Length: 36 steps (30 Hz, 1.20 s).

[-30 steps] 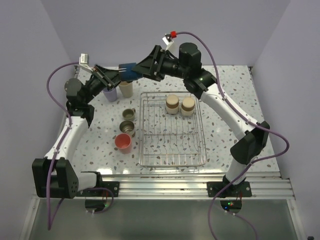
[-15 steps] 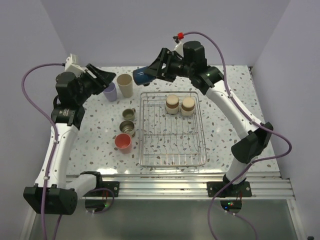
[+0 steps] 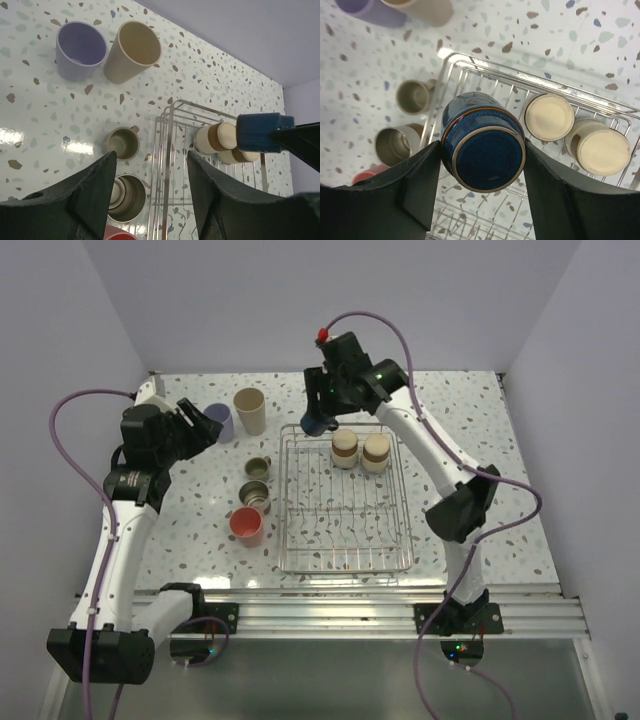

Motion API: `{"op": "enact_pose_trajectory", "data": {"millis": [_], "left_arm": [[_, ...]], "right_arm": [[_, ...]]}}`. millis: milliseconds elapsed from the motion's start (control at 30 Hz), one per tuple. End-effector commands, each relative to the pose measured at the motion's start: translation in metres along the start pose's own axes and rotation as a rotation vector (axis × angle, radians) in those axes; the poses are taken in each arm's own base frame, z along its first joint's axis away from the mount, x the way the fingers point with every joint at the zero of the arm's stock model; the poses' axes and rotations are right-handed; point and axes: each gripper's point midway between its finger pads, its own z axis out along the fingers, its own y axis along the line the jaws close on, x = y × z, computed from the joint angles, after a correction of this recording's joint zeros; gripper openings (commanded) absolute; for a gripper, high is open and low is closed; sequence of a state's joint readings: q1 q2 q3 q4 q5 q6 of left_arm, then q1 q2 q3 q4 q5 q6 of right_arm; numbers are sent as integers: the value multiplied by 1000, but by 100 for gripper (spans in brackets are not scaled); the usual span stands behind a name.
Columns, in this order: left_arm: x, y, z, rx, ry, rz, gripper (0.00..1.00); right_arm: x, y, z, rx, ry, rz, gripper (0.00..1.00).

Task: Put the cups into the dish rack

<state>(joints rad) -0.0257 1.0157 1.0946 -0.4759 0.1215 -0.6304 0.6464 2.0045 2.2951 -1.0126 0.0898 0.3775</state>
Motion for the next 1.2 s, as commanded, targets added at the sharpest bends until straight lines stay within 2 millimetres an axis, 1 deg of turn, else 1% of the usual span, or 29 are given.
{"op": "enact_pose_trajectory", "data": {"millis": [0,33,100,133,200,267,300,367,433,467,633,667,700,767,900,1000,1167], "left_arm": [[1,6,-6,-17,-7,45,62],[1,6,-6,-17,-5,50,61],[3,8,-8,-20,-2,55,61],[4,9,-9,-24,-1,60,61],[5,10,-11,-28,3,64,61],[7,12,-13,-33,5,68,61],[8,13,-13,-34,6,69,61],[11,15,-13,-38,11,69,61],[14,17,-11,-40,17,68,61],[14,17,-11,-40,15,68,61],[14,18,-9,-39,14,73,61],[15,18,-8,-39,15,74,61],[15,19,-7,-42,17,74,61],[16,19,-6,-41,18,74,61],[19,21,-5,-42,23,76,61],[21,22,-4,-41,27,76,61],[24,21,-3,-33,37,74,61]], "right_arm": [[1,-6,4,85,10,-111,0],[7,-4,15,89,30,-123,0],[8,0,24,86,36,-135,0],[13,0,34,92,53,-143,0],[15,2,41,89,57,-159,0],[19,2,51,91,68,-179,0],[19,5,55,85,60,-187,0],[23,5,63,84,69,-203,0],[23,4,68,88,69,-208,0],[26,3,74,93,79,-214,0],[33,9,88,60,98,-219,0],[30,9,89,63,89,-212,0],[34,9,94,68,100,-210,0],[37,5,97,87,110,-203,0],[47,-11,100,181,126,-181,0],[55,-17,105,212,142,-144,0],[63,-17,115,235,150,-99,0]]}}
